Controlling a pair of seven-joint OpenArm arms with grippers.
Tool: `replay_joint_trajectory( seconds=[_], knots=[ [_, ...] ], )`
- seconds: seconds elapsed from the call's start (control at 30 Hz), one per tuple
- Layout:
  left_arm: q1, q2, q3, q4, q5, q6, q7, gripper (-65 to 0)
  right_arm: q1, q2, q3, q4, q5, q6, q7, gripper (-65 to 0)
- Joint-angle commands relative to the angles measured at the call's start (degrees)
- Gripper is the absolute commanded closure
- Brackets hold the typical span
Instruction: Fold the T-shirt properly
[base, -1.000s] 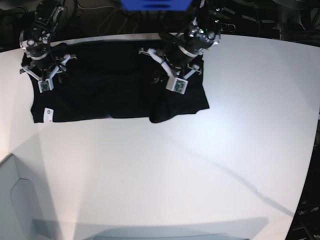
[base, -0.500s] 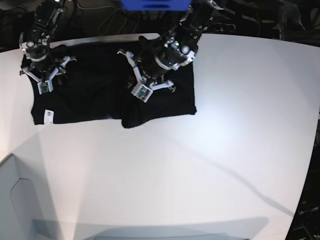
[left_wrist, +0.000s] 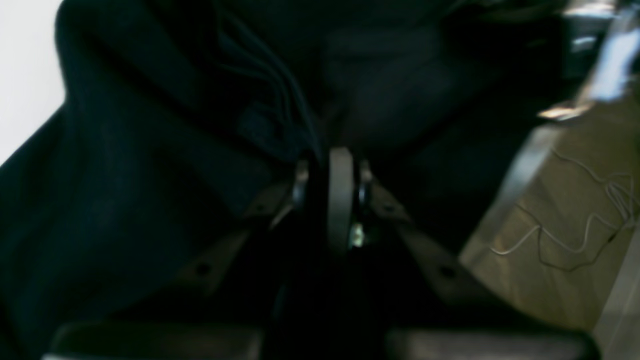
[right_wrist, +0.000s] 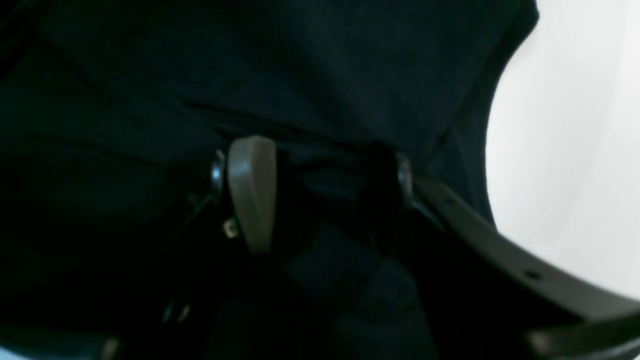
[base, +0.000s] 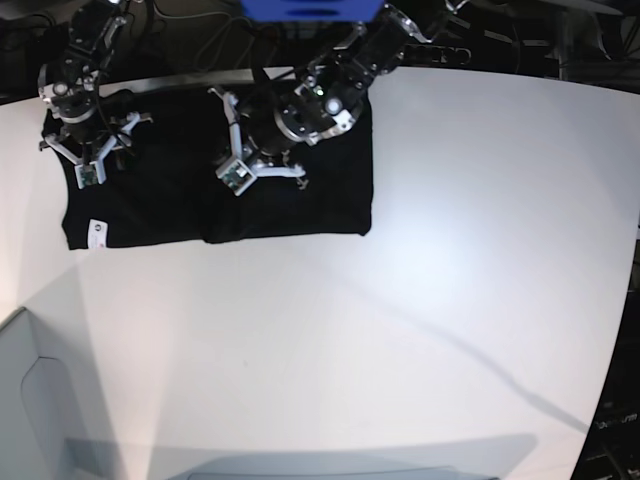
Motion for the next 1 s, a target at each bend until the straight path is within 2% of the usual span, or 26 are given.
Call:
replay_joint_trajectory(
  seconds=[0.0, 0.23, 0.4, 0.83, 0.9, 0.97],
  knots=[
    [-0.9, 0.7, 0.6, 0.7, -0.4, -0.3, -1.2, 0.0, 0.0, 0.5, 0.0, 0.2, -1.2, 0.6, -1.6, -30.4],
    [-1.6, 1.0, 0.9, -3.1, -0.7, -0.3, -1.2, 0.0, 0.0, 0.5, 0.1, 0.2, -1.2, 0.6, -1.6, -30.4],
    [-2.1, 2.6, 0.9, -3.5, -0.4, -0.3, -1.2, 0.0, 0.0, 0.5, 0.0, 0.2, -1.2, 0.6, -1.6, -30.4],
    [-2.8, 3.4, 1.5, -3.6, -0.9, -0.3, -1.3, 0.0, -0.1, 0.4, 0.0, 0.2, -1.2, 0.6, -1.6, -30.3],
    [-2.9, 3.4, 2.0, -3.6, -0.9, -0.3, -1.1, -4.2, -0.1, 0.4, 0.0, 0.2, -1.2, 0.6, -1.6, -30.3],
    [-3.2, 3.4, 2.3, -3.3, -0.9, -0.6, -0.9, -13.2, -0.2, 0.4, 0.0, 0.2, -1.2, 0.6, -1.6, -30.3]
  ],
)
